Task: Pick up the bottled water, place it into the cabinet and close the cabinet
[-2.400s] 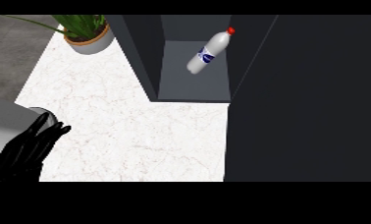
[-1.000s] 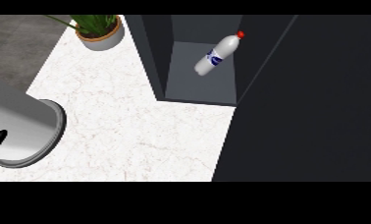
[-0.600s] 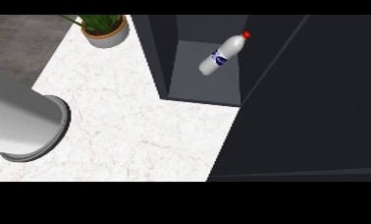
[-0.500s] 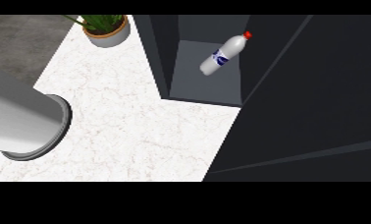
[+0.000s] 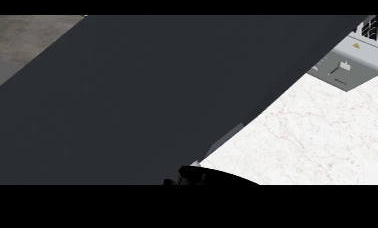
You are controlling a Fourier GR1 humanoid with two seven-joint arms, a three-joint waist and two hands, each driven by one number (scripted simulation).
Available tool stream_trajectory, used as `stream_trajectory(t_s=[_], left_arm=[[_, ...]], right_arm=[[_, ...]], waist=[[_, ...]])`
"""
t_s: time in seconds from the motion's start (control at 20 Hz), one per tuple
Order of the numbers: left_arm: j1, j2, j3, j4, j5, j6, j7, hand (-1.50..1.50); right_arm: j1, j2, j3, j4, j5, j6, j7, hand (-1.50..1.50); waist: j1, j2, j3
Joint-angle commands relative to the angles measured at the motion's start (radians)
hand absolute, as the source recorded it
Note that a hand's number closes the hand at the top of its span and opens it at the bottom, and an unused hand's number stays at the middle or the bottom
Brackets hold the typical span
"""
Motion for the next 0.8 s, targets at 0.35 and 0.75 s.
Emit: stream_trajectory(t_s=[0.35, 0.75], left_arm=[[0.160, -0.028, 0.138, 0.091, 0.008, -0.185, -0.069, -1.50], [0.256, -0.098, 0.243, 0.076, 0.000, -0.265, -0.059, -1.50]], right_arm=[[-0.514, 0.061, -0.090, 0.392, -0.325, -0.118, 0.010, 1.50], [-0.471, 0.057, -0.195, 0.598, -0.412, -0.012, -0.001, 1.50]], waist=[[-0.064, 0.004, 0.011], [-0.106, 0.006, 0.013]])
